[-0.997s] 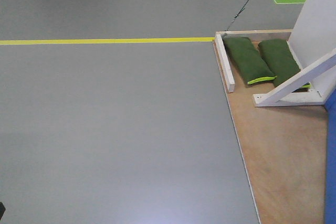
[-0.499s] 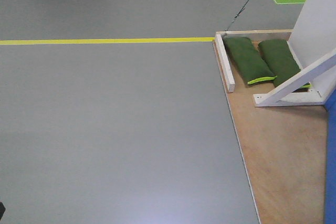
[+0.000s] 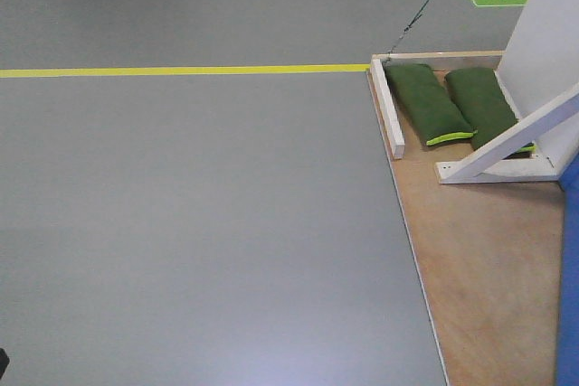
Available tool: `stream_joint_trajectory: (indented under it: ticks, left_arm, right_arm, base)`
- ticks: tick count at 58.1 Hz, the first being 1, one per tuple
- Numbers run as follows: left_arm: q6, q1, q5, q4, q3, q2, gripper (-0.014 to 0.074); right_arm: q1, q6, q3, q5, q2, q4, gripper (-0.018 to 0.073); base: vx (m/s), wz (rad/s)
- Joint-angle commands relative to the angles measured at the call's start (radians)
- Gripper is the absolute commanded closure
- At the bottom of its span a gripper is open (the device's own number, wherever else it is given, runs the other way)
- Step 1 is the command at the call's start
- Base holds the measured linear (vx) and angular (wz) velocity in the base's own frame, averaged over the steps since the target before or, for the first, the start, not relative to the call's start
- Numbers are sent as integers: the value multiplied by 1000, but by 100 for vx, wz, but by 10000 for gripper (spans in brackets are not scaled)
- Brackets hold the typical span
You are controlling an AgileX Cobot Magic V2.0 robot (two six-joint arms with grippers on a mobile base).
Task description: Move to blue door and open it
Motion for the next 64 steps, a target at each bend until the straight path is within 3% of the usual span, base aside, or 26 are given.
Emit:
stream_joint_trajectory:
  ticks: [1,13,27,48,64]
  left_arm:
    - [-7,0,-85,-3,-31,-14,524]
    - [-7,0,-85,-3,-31,-14,524]
    - [-7,0,-85,-3,-31,-14,524]
    - [-7,0,-85,-3,-31,-14,524]
    - [-7,0,-85,-3,-31,-14,524]
  right_arm:
    - [-83,-5,-55,-47,43,44,551]
    - [-207,-1,-165,-63,185,77,551]
    - [-232,-1,-332,26,349,83,551]
    - [-469,-1,-404,321,413,85,551]
    - [-481,-1,-404,628,389,85,551]
  base:
    - [0,0]
    - [0,0]
    - [0,0]
    - [0,0]
    - [0,0]
